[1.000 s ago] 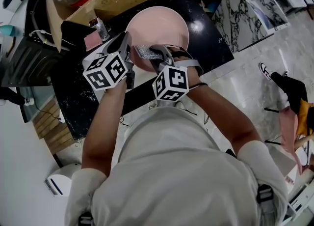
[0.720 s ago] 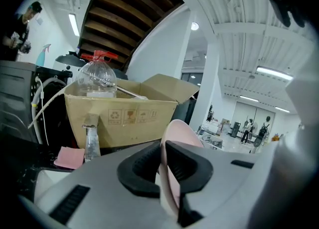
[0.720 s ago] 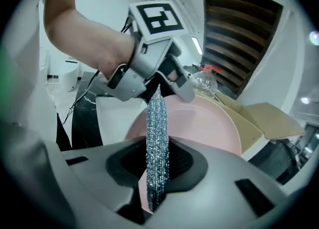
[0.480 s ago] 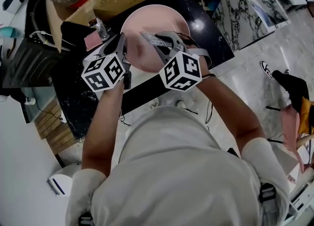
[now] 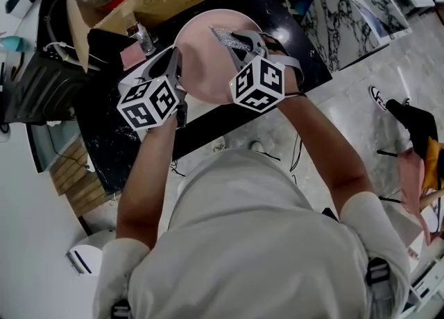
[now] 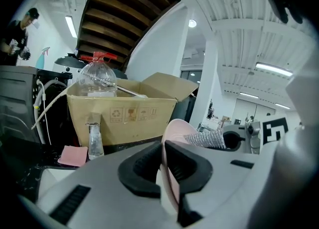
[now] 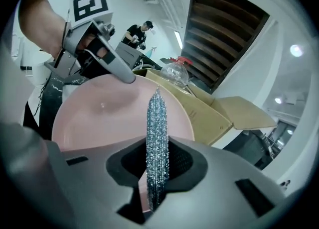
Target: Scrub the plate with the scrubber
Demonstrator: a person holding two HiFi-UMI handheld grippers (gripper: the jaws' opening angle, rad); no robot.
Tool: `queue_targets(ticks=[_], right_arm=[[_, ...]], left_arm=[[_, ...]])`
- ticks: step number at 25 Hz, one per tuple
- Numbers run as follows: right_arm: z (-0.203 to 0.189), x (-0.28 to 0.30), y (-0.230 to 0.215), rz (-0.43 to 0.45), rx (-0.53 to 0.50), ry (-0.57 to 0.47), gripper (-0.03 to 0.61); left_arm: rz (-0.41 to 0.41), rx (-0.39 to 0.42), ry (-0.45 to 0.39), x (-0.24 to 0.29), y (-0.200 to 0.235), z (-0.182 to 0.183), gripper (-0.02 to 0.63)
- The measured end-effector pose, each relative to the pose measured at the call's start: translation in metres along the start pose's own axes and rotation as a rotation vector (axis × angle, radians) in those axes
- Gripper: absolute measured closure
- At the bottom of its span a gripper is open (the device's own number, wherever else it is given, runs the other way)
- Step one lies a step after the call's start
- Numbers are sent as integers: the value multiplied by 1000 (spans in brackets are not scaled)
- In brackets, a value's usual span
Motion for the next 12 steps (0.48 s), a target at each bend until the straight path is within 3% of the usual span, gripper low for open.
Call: queue_targets(ticks=[12], right_arm=[[0,-29,77,188,-20,-17,502]], left_arm=[[12,-31,-15,1,3,1,584]])
Point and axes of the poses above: the fingertips, and each gripper's own axes: x forward along the fingers, y to its left, z out of its top, the point moved 6 cm from there along -x, backward along the fingers, and after that the axes turned 7 degrees about -z, right-handed, at the moved point
